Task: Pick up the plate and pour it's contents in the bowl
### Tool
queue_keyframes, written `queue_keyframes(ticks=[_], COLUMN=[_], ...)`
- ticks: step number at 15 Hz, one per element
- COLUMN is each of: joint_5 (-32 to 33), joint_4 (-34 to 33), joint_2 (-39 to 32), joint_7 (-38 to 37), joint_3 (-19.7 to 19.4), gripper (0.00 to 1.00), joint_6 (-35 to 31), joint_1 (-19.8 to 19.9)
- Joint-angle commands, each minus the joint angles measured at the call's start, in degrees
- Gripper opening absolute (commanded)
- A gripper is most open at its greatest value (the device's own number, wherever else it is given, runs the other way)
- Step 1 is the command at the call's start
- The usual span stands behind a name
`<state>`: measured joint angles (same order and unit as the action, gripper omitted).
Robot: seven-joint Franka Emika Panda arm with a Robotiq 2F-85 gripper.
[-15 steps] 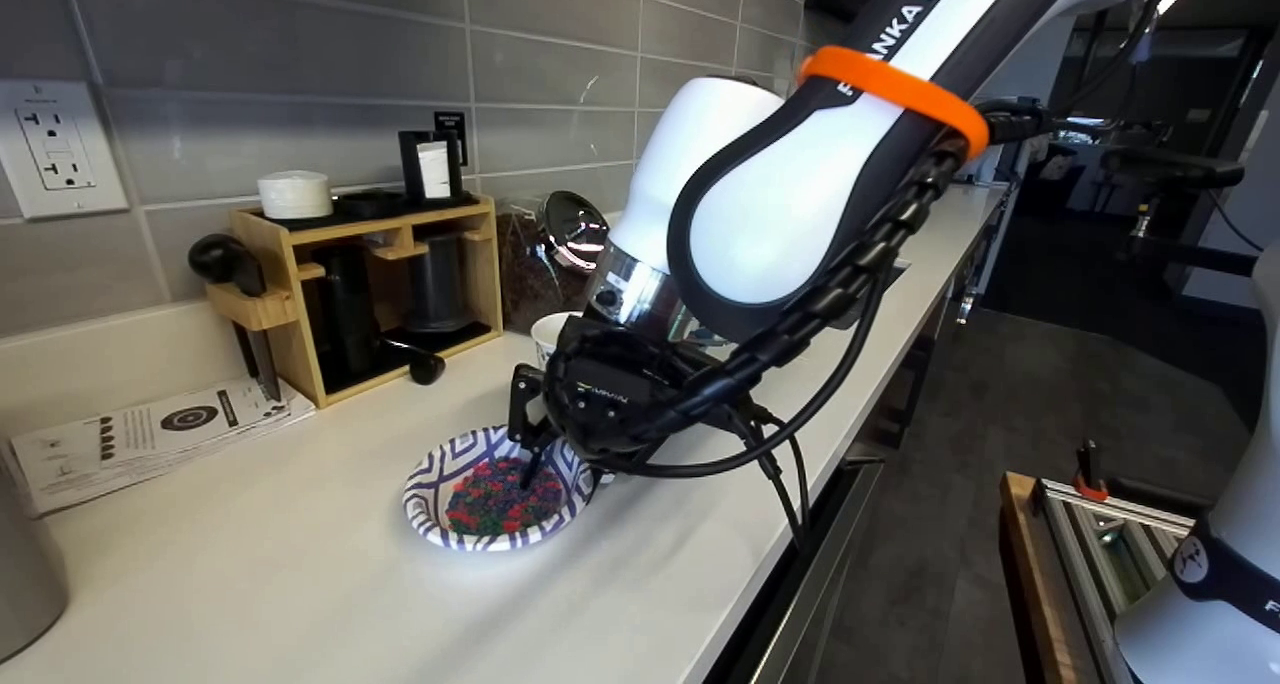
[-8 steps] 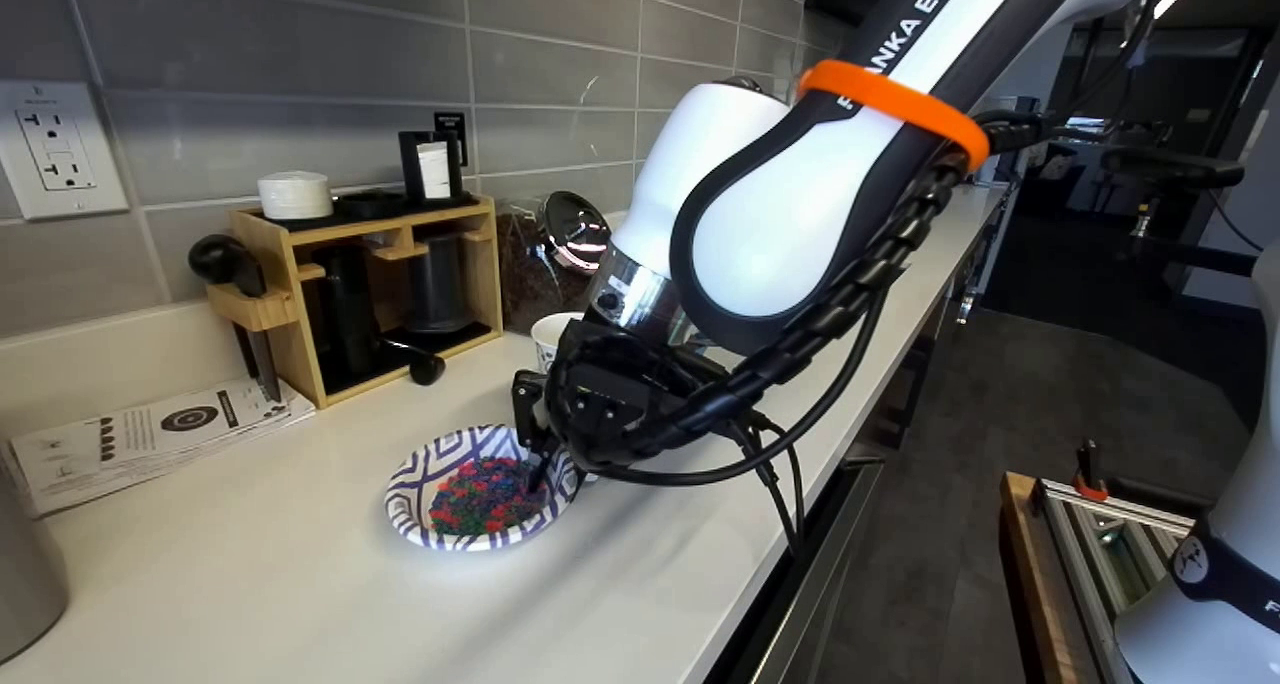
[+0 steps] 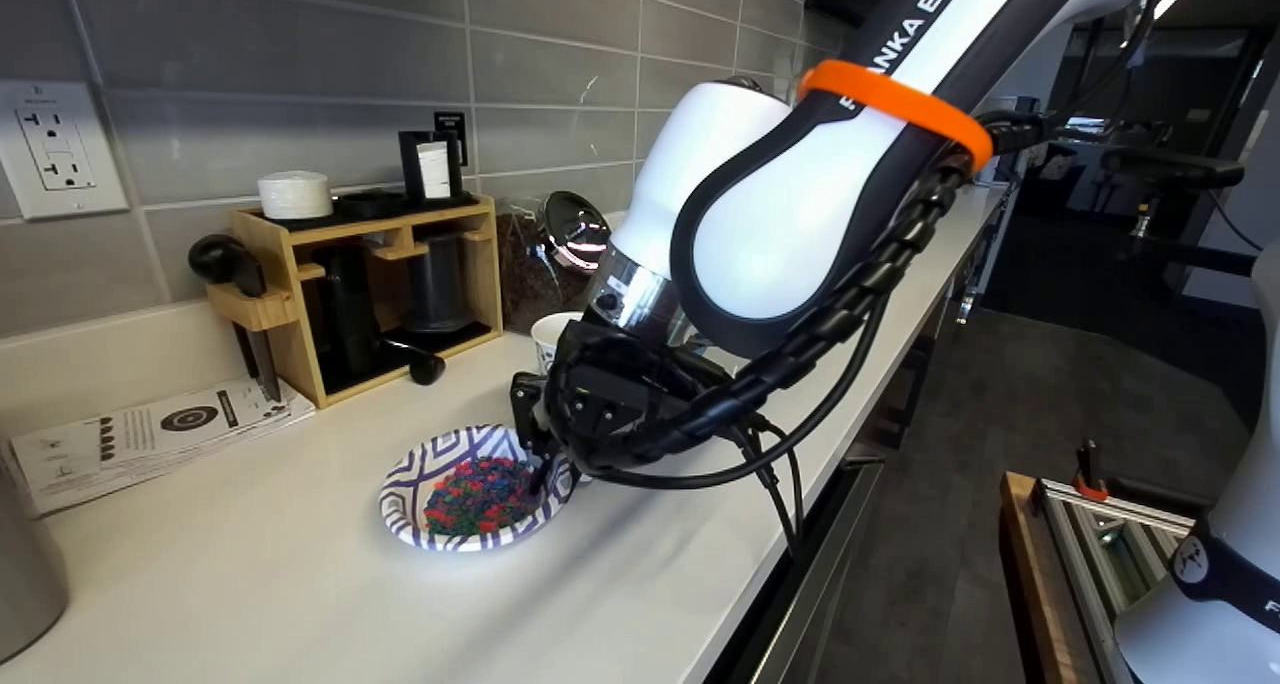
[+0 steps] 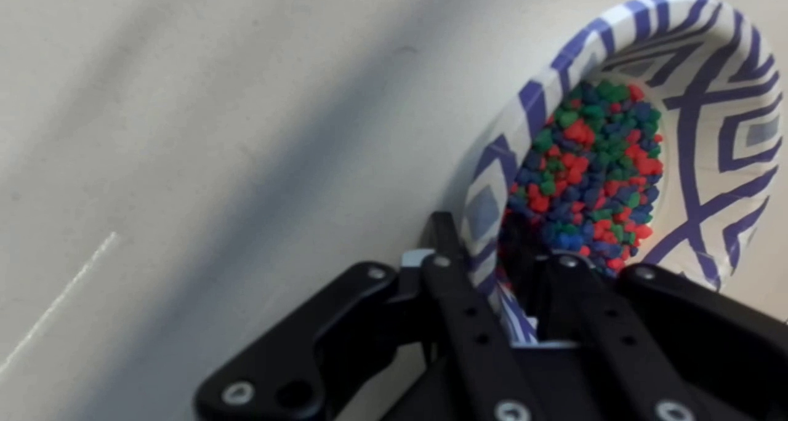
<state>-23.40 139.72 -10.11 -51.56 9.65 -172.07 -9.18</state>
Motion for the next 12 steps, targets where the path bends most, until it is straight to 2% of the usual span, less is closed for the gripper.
queue_keyframes(ticks=[1,5,6,7,8,10,12], joint_5=[-0.8,-0.9,-0.9,-0.9,-0.9,-1.0,-0.8], joint_4=[0.9,0.9,0.9,0.9,0.9,1.0,1.1], joint_2=[0.1,0.4,0.5,0.6,0.7,1.0,1.8], joint_7=[0.4,0.4,0.5,0.5,0.5,0.7,0.9], joint_3=[0.0,0.1,0.1,0.1,0.1,0.3,0.4], gripper=[0.24,0.14,0.15,0.09,0.12,0.09,0.02], joint_6=[-2.3,-2.6,-2.7,-3.0,-3.3,-3.5,-3.2], joint_1=[-0.8,-0.9,-1.0,-1.0,-1.0,-1.1,-1.2])
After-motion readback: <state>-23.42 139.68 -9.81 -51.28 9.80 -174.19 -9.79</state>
